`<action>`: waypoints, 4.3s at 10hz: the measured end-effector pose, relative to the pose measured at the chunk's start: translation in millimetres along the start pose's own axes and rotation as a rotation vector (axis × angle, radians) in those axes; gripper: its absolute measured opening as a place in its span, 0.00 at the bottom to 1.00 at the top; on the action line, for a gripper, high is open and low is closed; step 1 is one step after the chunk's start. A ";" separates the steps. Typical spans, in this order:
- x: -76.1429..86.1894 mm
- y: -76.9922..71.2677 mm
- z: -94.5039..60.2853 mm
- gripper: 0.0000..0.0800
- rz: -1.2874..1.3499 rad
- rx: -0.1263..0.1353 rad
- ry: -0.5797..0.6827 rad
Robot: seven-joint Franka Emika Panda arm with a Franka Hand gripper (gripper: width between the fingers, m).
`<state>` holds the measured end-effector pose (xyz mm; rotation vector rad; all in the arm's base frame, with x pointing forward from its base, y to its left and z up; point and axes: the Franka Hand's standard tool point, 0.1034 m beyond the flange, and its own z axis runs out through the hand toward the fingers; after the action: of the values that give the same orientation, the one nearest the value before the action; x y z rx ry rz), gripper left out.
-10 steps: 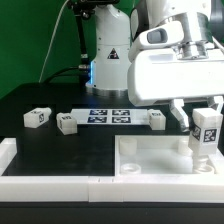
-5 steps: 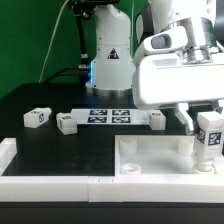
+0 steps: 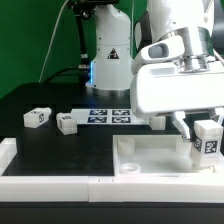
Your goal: Assemble one leg
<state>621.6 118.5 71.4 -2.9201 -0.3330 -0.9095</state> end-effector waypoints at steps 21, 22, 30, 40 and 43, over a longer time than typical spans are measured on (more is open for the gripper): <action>3.3 2.8 -7.0 0.81 0.021 0.044 -0.441; 1.1 1.5 -11.2 0.81 0.021 0.059 -0.559; 25.1 14.4 7.6 0.81 -0.015 0.094 -0.760; 32.4 14.1 14.0 0.36 0.021 0.082 -0.748; 31.1 15.4 16.0 0.36 0.246 -0.002 -0.737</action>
Offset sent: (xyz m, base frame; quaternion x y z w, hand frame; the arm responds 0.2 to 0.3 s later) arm 0.0000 0.0000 0.0000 0.0000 0.0000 0.0000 1.0000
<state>658.8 111.2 75.9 -3.0825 0.0072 0.2195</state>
